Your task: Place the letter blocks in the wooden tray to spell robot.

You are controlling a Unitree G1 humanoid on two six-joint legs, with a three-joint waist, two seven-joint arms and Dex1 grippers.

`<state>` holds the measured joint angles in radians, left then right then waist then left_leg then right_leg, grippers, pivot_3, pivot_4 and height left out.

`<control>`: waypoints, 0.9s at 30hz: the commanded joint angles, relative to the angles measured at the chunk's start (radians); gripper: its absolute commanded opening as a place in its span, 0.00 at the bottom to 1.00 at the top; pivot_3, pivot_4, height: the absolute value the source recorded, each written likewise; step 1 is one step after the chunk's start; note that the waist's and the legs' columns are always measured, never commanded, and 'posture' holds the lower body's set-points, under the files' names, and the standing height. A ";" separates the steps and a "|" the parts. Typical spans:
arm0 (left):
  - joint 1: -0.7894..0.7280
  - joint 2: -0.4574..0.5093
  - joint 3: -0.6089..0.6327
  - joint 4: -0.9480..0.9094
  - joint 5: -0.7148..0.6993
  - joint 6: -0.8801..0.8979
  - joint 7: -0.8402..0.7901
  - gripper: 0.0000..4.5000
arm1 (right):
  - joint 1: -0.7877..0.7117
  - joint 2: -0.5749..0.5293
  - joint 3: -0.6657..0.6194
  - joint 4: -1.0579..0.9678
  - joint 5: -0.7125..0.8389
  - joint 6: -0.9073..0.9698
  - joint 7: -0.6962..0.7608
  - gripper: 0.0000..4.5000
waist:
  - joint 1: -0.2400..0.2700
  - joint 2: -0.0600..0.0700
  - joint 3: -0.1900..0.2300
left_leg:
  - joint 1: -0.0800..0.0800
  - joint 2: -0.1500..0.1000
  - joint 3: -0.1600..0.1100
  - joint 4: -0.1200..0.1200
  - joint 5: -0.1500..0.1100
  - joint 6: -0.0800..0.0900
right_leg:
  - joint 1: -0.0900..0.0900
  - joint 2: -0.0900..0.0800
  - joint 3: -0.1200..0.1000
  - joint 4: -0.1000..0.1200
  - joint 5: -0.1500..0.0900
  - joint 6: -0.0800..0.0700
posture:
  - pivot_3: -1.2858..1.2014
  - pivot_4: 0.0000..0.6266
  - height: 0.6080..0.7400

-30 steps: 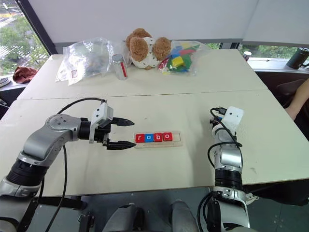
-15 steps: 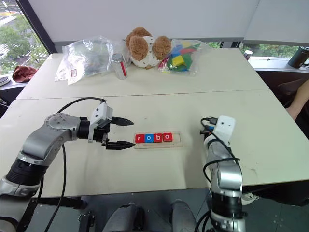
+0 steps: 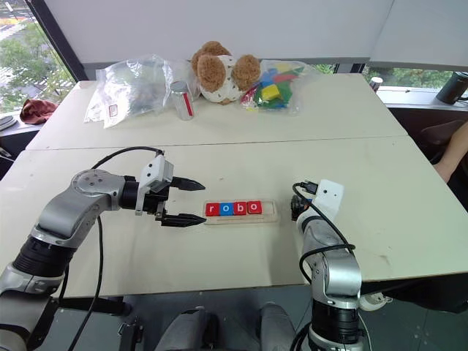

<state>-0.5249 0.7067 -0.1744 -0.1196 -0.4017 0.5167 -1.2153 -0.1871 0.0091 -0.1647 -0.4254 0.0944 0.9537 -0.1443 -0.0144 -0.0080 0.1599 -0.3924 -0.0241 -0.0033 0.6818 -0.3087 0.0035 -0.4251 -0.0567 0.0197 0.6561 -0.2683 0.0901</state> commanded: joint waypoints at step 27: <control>0.040 0.089 0.047 -0.090 -0.023 -0.003 -0.026 1.00 | -0.340 -0.900 0.221 0.919 0.073 -0.954 1.538 0.99 | 0.000 0.001 0.002 | 0.001 0.004 0.001 0.001 -0.003 0.004 | 0.004 0.003 0.001 -0.007 0.000 0.000 | 0.52 0.24 1.00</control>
<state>-0.4823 0.7842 -0.1626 -0.1732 -0.4229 0.5158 -1.2510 -0.4980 -0.8976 0.0594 0.4717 0.1718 0.0404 1.3786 -0.0145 -0.0068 0.1619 -0.3914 -0.0207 -0.0018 0.6824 -0.3112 0.0076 -0.4208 -0.0544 0.0202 0.6493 -0.2682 0.0902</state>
